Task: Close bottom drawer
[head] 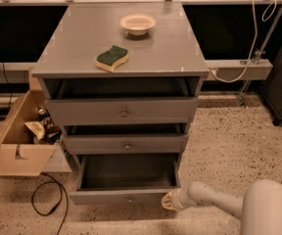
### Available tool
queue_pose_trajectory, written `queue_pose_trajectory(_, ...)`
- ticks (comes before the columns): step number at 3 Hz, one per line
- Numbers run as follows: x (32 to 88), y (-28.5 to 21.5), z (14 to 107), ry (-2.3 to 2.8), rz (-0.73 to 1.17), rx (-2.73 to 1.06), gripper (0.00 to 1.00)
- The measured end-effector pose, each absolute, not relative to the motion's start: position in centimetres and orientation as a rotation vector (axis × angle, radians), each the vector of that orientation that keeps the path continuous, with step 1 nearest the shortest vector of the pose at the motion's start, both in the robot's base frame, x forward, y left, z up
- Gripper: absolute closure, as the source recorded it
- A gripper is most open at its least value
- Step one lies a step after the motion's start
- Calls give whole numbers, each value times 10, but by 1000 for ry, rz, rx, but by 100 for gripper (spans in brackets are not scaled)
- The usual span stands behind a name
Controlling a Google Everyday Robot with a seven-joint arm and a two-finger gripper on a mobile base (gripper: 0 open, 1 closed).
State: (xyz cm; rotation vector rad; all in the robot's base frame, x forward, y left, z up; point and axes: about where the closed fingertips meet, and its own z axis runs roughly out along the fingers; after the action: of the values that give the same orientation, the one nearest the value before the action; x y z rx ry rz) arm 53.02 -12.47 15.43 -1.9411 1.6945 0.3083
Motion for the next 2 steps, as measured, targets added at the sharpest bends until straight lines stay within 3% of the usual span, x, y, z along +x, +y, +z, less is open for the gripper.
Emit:
queue_pose_trajectory(1,558,-118,151,1722,188,-1815,100)
queue_pose_trajectory(2,558,-118,151,1723,187,-1813,100)
